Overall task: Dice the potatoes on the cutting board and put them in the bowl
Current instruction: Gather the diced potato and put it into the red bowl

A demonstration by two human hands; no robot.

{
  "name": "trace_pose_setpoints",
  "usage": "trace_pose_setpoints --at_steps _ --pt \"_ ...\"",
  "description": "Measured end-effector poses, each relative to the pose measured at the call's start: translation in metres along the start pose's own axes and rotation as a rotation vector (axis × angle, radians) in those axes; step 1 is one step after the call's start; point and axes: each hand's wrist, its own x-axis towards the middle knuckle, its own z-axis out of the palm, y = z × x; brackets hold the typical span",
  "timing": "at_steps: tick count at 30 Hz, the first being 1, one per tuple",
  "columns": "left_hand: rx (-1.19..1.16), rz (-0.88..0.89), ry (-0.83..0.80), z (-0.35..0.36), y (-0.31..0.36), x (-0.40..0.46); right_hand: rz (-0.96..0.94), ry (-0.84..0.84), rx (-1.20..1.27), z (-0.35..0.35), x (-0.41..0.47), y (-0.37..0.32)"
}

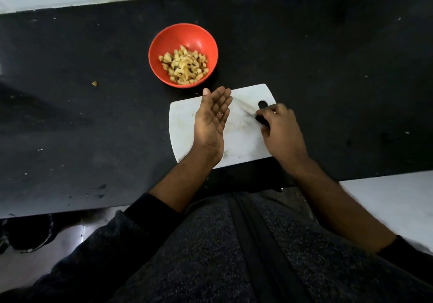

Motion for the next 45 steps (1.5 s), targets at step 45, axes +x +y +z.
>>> trace_pose_setpoints --at_steps 45 --pt "1.333 0.164 0.484 -0.061 -0.037 -0.008 -0.037 0.119 -0.012 0.022 -0.003 0.014"
